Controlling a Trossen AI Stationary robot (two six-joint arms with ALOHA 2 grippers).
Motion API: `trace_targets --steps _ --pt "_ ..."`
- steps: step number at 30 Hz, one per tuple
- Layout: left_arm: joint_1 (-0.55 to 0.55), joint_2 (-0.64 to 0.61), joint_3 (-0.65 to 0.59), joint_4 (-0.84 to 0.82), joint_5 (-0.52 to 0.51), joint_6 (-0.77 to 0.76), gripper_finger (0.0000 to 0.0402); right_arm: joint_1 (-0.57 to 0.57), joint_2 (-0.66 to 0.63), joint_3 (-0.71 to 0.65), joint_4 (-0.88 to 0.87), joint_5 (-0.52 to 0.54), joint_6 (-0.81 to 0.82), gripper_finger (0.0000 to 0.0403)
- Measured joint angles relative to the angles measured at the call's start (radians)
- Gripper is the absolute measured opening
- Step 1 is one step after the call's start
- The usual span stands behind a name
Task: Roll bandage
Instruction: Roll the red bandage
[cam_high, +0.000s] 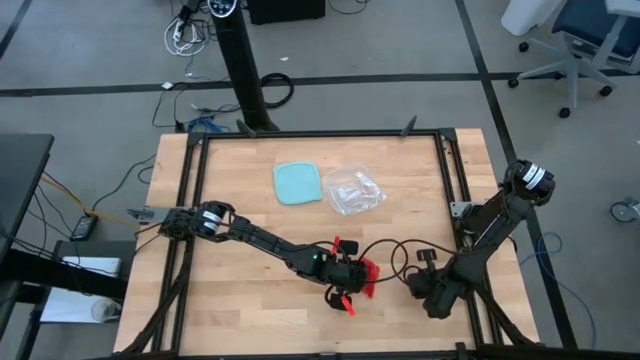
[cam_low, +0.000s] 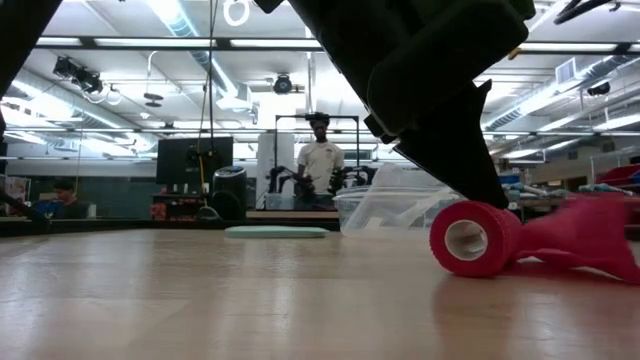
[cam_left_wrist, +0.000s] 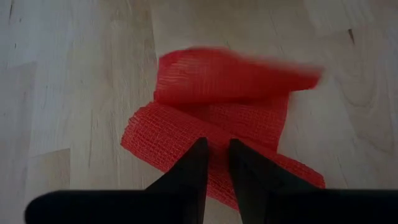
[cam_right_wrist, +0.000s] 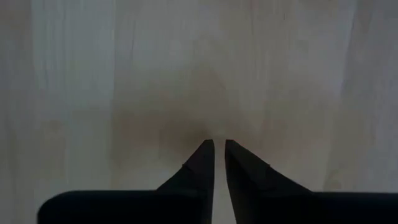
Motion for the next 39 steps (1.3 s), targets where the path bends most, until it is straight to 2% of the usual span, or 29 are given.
trace_targets --steps 3,5,9,11,13,15,18,22,27,29,35,39 --pt "0.0 0.0 0.0 0.0 0.0 0.0 0.0072 0.016 0.0 0.001 0.011 0.024 0.049 0.005" --pt "0.0 0.0 0.0 0.0 0.0 0.0 0.0072 0.025 0.0 0.02 0.041 0.092 0.032 0.005" --pt "0.0 0.0 0.0 0.0 0.0 0.0 0.0072 0.025 0.0 0.069 0.171 0.291 -0.191 0.0048" --pt "0.0 0.0 0.0 0.0 0.0 0.0 0.0072 0.006 0.003 0.075 0.232 0.349 -0.32 0.0048" --pt "0.0 0.0 0.0 0.002 0.0 -0.002 0.0072 -0.033 0.003 0.075 0.271 0.386 -0.359 0.005" --pt "0.0 0.0 0.0 0.007 0.001 -0.004 0.0072 -0.086 0.014 0.074 0.319 0.388 -0.349 0.0055" --pt "0.0 0.0 0.0 0.009 0.0 -0.009 0.0072 -0.151 0.043 0.074 0.394 0.328 -0.345 0.0073" --pt "0.002 0.001 0.012 -0.007 0.001 -0.031 0.0072 -0.195 0.092 0.074 0.483 0.275 -0.311 0.0121" --pt "0.003 0.002 0.021 -0.014 0.001 -0.05 0.0072 -0.2 0.146 0.074 0.528 0.298 -0.193 0.0192" --pt "0.003 0.002 0.021 -0.017 0.0 -0.052 0.0072 -0.2 0.18 0.074 0.521 0.339 -0.14 0.0211" --pt "0.003 0.002 0.021 -0.019 -0.005 -0.053 0.0072 -0.198 0.246 0.096 0.495 0.441 -0.086 0.0213" --pt "0.003 0.002 0.021 -0.017 -0.005 -0.053 0.0072 -0.178 0.25 0.184 0.334 0.485 -0.143 0.0196"
